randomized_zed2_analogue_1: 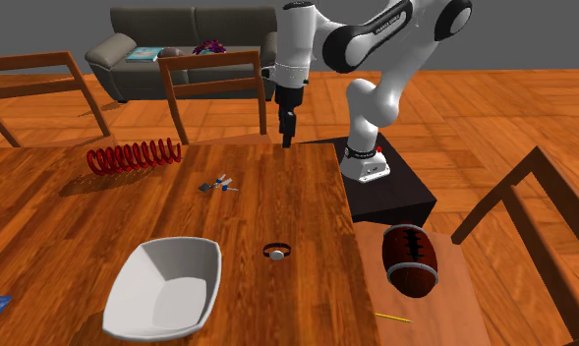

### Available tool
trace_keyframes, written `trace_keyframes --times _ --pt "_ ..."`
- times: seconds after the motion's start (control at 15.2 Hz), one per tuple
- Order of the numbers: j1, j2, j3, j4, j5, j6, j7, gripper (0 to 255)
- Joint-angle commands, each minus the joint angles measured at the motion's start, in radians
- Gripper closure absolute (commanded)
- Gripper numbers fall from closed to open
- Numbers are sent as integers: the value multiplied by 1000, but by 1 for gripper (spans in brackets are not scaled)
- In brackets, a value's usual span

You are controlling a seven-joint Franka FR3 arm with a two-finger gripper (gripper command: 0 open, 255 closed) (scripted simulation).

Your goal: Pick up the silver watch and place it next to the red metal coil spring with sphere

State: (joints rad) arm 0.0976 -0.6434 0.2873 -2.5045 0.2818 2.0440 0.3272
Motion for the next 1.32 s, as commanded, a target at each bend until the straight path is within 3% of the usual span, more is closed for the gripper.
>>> trace_keyframes --times 0.0,0.4,0.73,0.99,1.25 --pt "7 47 47 8 17 54 50 0" --pt "8 211 190 57 23 211 204 0" --pt "-21 382 316 134 -48 330 366 0" --pt "-52 546 411 221 -188 408 542 0" --pt "-38 736 453 334 -412 447 763 0"
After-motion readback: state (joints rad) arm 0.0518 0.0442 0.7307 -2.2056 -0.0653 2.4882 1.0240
